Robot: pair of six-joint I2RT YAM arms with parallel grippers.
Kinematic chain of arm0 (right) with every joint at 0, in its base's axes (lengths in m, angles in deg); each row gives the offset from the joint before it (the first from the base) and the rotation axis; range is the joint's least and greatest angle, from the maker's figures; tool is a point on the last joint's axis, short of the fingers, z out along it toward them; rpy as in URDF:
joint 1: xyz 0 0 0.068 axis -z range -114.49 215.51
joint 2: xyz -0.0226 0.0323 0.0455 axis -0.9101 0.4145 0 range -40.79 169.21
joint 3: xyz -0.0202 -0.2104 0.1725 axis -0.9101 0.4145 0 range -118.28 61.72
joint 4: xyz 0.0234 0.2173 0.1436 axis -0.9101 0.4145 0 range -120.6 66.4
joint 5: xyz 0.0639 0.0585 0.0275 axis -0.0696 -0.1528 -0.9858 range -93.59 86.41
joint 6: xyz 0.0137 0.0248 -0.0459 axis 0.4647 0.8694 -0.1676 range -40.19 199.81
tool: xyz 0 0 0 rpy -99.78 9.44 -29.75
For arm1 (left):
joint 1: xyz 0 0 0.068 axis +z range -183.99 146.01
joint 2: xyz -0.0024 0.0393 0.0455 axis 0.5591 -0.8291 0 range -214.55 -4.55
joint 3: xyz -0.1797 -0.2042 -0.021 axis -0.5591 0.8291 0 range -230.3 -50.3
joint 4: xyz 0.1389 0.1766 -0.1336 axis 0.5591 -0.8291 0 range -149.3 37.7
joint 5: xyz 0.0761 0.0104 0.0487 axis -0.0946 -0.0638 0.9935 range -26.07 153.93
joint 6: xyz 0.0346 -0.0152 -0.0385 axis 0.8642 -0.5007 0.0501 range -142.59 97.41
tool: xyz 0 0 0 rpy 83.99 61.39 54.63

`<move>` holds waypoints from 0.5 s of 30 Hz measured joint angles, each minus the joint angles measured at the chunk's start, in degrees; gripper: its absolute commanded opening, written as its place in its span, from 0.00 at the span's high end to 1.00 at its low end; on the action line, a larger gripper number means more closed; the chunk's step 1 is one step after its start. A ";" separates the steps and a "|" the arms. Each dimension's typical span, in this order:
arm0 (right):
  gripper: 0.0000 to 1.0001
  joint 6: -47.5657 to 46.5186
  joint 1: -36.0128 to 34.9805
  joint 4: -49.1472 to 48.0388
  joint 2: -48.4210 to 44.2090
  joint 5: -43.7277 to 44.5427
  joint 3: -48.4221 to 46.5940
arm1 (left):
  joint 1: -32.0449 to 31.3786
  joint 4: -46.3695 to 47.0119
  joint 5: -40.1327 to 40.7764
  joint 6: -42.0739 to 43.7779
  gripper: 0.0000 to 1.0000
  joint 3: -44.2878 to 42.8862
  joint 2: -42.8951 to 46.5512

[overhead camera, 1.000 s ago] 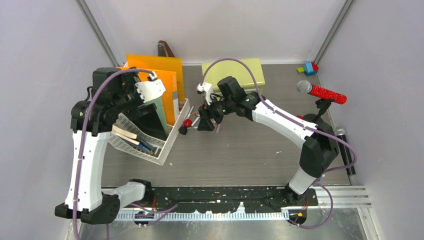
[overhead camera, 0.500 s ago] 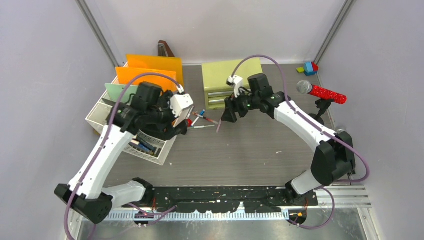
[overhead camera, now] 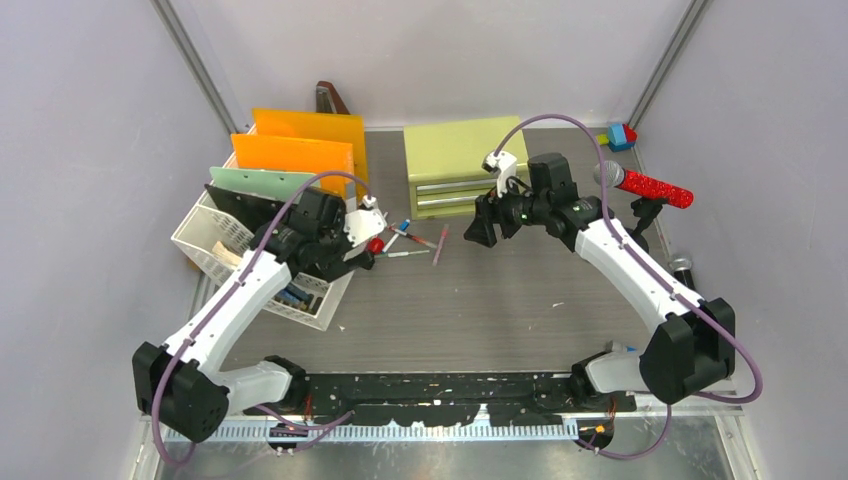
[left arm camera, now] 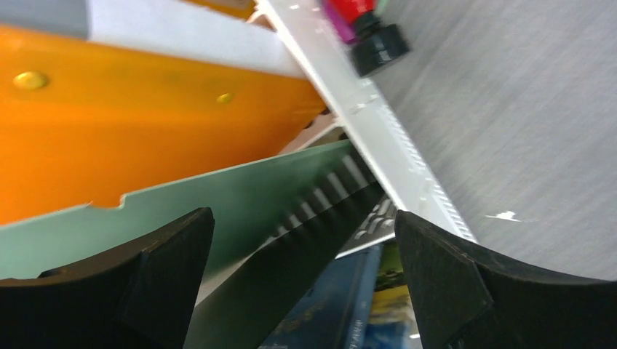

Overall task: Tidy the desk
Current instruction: Move the storage box to the center of the board.

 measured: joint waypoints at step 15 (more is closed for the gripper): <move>0.27 0.44 0.35 -0.35 0.00 -0.20 1.99 | -1.62 4.00 -3.74 -2.03 0.01 1.22 -2.12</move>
